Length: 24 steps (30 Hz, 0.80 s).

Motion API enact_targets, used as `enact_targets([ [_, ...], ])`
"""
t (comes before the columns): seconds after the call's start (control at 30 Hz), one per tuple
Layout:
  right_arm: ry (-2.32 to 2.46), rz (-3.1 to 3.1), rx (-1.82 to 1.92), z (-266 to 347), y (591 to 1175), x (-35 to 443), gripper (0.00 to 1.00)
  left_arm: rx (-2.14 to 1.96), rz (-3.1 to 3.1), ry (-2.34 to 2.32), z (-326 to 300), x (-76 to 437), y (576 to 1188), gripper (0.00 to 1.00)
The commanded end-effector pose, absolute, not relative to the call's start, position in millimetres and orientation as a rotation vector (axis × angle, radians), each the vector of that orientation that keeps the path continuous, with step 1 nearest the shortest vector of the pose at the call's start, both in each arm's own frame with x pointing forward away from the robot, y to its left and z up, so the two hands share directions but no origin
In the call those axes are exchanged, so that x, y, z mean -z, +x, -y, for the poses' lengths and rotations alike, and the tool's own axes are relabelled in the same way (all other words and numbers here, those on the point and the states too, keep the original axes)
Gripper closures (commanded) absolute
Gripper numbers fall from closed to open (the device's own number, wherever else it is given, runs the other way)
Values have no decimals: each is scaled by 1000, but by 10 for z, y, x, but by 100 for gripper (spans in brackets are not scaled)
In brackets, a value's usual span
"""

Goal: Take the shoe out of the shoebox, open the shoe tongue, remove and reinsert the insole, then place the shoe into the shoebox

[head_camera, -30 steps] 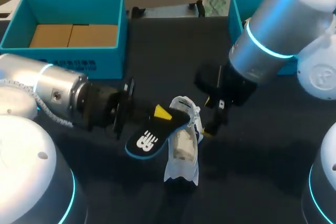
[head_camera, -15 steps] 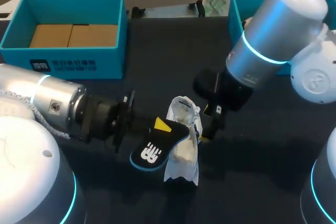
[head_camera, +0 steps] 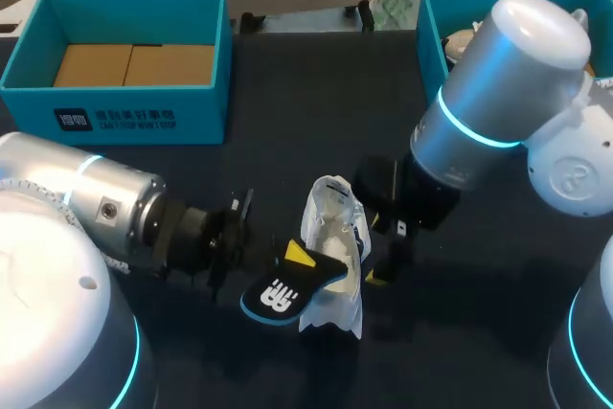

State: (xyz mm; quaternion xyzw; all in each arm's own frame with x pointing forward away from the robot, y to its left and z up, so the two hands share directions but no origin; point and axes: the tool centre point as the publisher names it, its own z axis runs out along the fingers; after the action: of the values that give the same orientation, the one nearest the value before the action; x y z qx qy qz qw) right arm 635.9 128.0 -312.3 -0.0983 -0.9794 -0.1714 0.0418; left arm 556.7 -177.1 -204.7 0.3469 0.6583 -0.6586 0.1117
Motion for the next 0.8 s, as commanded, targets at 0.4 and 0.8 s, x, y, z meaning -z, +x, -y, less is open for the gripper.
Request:
enact_targets([
  [0.4, -285, 2992, 524, -1321, 6252, 3367, 0, 1939, -1967, 1102, 1843, 2217, 5503, 100],
  [0.8, -224, 3003, 509, -1358, 6298, 3500, 0, 1924, -1955, 1077, 1872, 2398, 5526, 100],
])
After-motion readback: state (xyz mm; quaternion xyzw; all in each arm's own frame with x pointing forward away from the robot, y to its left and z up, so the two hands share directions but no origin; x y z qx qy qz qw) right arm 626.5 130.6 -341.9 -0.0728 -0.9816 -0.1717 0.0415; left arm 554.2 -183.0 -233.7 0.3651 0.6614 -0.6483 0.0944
